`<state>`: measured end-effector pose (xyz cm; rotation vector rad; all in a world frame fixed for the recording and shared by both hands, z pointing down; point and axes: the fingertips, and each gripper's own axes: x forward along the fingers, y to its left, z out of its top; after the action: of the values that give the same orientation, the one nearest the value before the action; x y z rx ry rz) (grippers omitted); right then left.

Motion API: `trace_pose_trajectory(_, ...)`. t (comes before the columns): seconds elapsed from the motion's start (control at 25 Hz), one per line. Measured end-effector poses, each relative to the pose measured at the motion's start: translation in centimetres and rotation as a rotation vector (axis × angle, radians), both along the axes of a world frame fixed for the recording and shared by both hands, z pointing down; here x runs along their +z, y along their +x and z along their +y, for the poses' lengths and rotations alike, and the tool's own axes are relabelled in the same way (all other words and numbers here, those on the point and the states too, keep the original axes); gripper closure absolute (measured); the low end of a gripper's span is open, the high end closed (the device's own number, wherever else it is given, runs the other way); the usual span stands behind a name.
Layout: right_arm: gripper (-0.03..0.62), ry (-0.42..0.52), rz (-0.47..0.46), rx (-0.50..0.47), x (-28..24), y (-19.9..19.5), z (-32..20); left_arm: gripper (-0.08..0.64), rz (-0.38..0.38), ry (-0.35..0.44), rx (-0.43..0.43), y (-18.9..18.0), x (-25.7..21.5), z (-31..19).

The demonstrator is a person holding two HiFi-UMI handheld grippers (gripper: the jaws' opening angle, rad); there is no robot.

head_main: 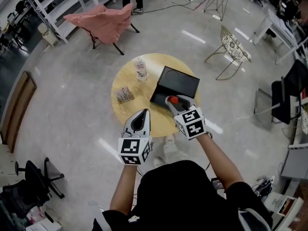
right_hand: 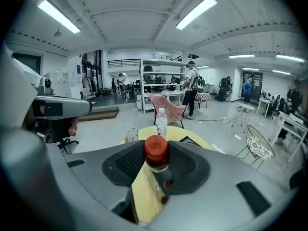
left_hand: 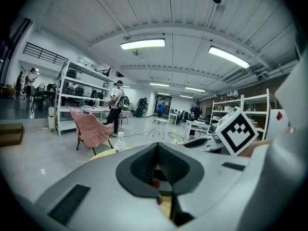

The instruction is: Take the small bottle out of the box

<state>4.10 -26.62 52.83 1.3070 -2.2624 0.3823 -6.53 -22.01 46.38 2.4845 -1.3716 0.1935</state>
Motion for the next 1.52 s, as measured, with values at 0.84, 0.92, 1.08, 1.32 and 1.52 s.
trace_pose_trajectory(0.84, 0.454, 0.208, -0.057, 0.061, -9.1, -2.9, 9.9, 0.552, 0.066, 0.111, 0.027, -3.7, -5.5, 9.2)
trace_pose_trajectory(0.92, 0.454, 0.221, -0.061, 0.060, -9.5, -3.0, 10.1, 0.552, 0.065, 0.122, 0.029, -3.6, -5.9, 9.4)
trace_pose_trajectory(1.08, 0.454, 0.242, -0.062, 0.057, -10.6, -2.8, 10.6, 0.552, 0.067, 0.147, 0.038, -3.1, -7.2, 10.0)
trace_pose_trajectory(1.32, 0.454, 0.275, -0.072, 0.063, -12.4, -1.0, 11.9, 0.552, 0.085, 0.168, 0.028, -1.7, -8.6, 11.0)
trace_pose_trajectory(1.52, 0.454, 0.290, -0.079, 0.057, -13.7, 0.7, 13.8, 0.552, 0.123, 0.159, 0.003, -0.3, -9.7, 12.4)
